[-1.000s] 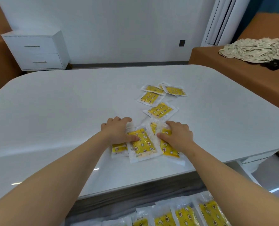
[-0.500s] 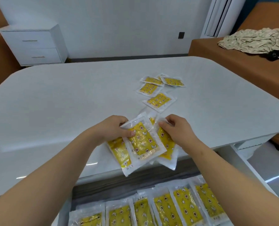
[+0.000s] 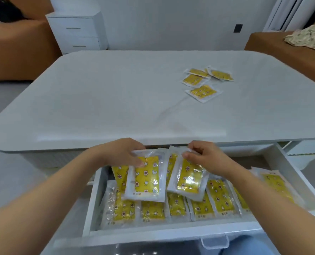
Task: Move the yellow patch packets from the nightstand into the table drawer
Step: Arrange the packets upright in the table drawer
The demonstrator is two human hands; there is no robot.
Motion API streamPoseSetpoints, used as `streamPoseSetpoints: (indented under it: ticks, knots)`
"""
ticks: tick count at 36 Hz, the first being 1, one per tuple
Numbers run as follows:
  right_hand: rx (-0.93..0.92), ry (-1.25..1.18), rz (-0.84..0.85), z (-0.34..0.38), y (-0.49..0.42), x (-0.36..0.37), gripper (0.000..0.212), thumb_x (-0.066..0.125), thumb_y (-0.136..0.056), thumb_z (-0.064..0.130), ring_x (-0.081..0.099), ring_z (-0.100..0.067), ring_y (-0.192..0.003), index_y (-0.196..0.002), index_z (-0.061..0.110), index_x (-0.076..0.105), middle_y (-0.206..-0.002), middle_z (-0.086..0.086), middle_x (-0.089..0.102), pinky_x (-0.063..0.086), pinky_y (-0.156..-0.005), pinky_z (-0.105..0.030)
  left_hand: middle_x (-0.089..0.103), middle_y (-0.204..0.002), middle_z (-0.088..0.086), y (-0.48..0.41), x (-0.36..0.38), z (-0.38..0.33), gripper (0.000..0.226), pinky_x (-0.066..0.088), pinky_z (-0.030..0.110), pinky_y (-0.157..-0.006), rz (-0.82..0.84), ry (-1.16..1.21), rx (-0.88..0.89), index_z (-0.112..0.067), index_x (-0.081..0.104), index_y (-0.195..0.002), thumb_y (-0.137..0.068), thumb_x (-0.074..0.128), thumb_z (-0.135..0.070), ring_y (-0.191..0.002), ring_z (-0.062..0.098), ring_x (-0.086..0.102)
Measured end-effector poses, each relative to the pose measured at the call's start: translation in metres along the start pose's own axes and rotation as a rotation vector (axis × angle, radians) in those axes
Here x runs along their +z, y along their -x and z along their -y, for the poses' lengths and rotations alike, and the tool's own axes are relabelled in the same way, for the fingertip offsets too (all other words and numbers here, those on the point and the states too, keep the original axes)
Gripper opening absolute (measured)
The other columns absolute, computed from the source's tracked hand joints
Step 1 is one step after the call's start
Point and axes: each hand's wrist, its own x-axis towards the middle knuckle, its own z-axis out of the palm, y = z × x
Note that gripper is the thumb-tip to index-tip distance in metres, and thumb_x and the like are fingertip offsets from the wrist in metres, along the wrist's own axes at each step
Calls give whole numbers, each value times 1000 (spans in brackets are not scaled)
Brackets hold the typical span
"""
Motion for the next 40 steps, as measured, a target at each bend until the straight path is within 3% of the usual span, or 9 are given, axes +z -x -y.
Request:
streamPoseSetpoints:
  ticks: [6,10,14,17,21,26,32,36,40]
  knots:
    - [55,70,196,-7,-6,14,24,57,-92,26,35,0,-50,-71,15,50,-62,8,41,31,-50,-10,59,-78,-10,-7,19,28,18,46,25,-73,128,-110,-92,-26,54,-70,-86,62,-22,-72,6,56]
    - [99,62,290,-11,-10,20,24,56,-92,29,43,-8,-64,-87,5,58,-72,3,48,36,-59,-15,62,-84,-8,-14,26,44,13,50,29,-83,252,-72,-131,-27,57,-76,-86,64,-24,-78,9,60]
    - [117,135,376,-13,-16,31,12,54,-93,31,48,-1,-69,-84,25,58,-76,12,53,37,-63,-15,63,-91,-6,-20,34,55,7,49,31,-88,311,-118,-190,-27,57,-84,-86,63,-29,-86,13,60]
    - [142,170,416,-16,-19,39,11,52,-94,31,46,2,-67,-85,26,55,-74,15,51,36,-60,-14,61,-93,-8,-24,38,59,11,49,29,-88,327,-121,-220,-24,58,-95,-88,61,-31,-90,12,60]
    - [166,191,414,-22,-22,48,10,53,-93,33,53,-5,-77,-93,23,57,-80,13,54,41,-66,-17,61,-101,-3,-26,44,62,30,47,29,-87,291,-193,-243,-14,60,-109,-88,60,-35,-94,14,58]
    - [144,292,376,-22,-25,56,23,51,-94,31,52,-10,-82,-107,16,63,-90,6,57,41,-64,-18,54,-100,-6,-27,53,65,27,41,25,-80,207,-250,-231,-21,54,-105,-86,62,-38,-92,12,51]
    - [108,476,323,-23,-25,66,28,47,-95,32,57,-17,-102,-115,19,62,-115,0,64,47,-86,-30,59,-113,0,-25,61,62,38,41,27,-76,141,-403,-240,-18,54,-114,-86,59,-43,-92,14,50]
    - [71,564,300,-25,-24,70,34,44,-97,32,42,-22,-124,-127,23,55,-131,-3,53,38,-100,-33,49,-132,4,-24,63,58,45,36,36,-98,94,-591,-239,-19,56,-117,-84,56,-50,-125,24,40]
    - [50,601,293,-28,-23,76,35,41,-98,29,37,-24,-127,-131,27,51,-136,-1,49,32,-105,-35,43,-139,3,-26,71,49,55,34,36,-103,0,-477,-172,-22,45,-131,-86,53,-52,-130,23,35]
